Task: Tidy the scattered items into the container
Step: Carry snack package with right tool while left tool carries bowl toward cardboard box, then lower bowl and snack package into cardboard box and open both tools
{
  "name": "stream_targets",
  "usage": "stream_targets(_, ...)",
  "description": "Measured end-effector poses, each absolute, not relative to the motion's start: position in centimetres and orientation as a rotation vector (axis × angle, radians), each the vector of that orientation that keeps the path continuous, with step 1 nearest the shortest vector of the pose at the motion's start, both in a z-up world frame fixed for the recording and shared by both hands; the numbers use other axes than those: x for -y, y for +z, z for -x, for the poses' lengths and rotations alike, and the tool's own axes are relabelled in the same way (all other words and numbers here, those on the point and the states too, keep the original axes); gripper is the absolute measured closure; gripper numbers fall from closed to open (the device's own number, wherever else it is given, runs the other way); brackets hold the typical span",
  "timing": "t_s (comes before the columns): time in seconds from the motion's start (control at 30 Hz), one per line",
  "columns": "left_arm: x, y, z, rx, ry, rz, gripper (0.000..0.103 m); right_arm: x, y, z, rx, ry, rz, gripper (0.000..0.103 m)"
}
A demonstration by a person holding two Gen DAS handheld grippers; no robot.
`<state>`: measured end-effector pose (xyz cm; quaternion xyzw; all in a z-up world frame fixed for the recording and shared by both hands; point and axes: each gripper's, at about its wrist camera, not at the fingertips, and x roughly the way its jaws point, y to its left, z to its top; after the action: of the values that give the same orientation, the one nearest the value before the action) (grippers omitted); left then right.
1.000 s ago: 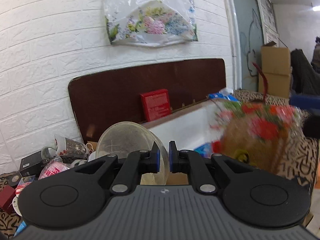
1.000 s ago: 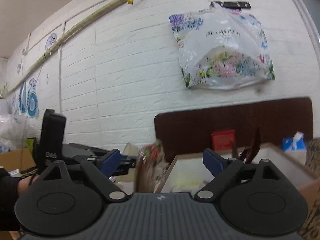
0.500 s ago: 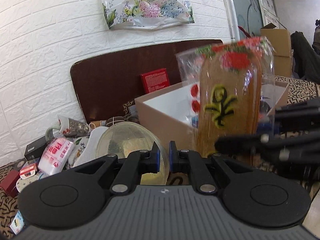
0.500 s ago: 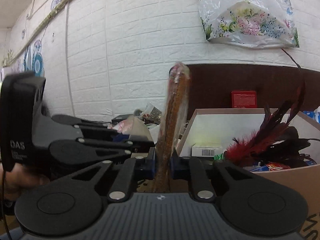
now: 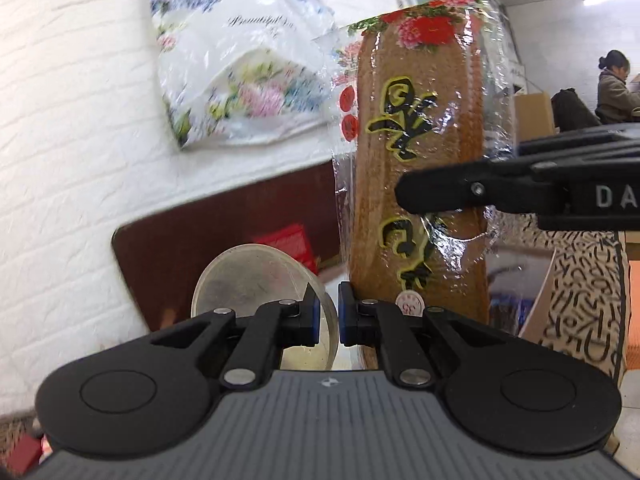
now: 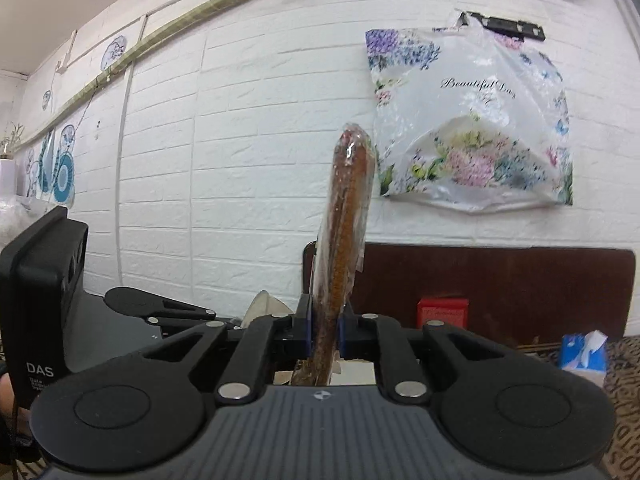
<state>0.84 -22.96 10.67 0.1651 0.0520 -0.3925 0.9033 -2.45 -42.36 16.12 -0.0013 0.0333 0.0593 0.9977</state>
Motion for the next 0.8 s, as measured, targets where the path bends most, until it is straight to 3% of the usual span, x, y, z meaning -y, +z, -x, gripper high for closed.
stream_targets(0.2, 29.1, 11.1, -1.9, -0.13, -0.843, -0.405, 0.091, 45.1, 16.5, 0.7, -0.093, -0.023, 0.142, 0.092)
stream_targets(0.3, 31.5, 10.0, -2.5, -0.189, -0.848, -0.46, 0.084, 45.4, 15.7, -0.7, -0.142, -0.103, 0.281, 0.092)
stream_targets(0.33, 32.0, 9.6, -2.8, -0.217, -0.845, -0.476, 0.076, 45.6, 15.3, -1.3, -0.166, -0.112, 0.306, 0.092)
stream_targets(0.4, 32.8, 8.8, -2.9, -0.243, -0.825, -0.503, 0.043, 45.7, 14.4, -2.5, -0.204, -0.153, 0.376, 0.09)
stream_targets(0.43, 32.8, 8.5, -2.7, -0.23, -0.804, -0.517, 0.015, 45.5, 13.8, -3.0, -0.229, -0.17, 0.432, 0.09)
stream_targets(0.47, 32.6, 8.2, -2.4, -0.204, -0.784, -0.53, 0.01, 45.3, 13.2, -3.6, -0.25, -0.175, 0.481, 0.087)
stream_targets(0.5, 32.5, 8.0, -2.0, -0.184, -0.771, -0.546, 0.01, 45.1, 12.5, -4.1, -0.27, -0.172, 0.514, 0.081)
stream_targets(0.73, 30.2, 7.4, -0.5, -0.189, -0.727, -0.541, 0.006, 42.8, 8.8, -6.9, -0.406, -0.084, 0.688, 0.074)
stream_targets(0.8, 29.3, 7.1, -0.9, -0.208, -0.721, -0.52, 0.006, 42.2, 8.8, -6.9, -0.413, -0.071, 0.692, 0.058)
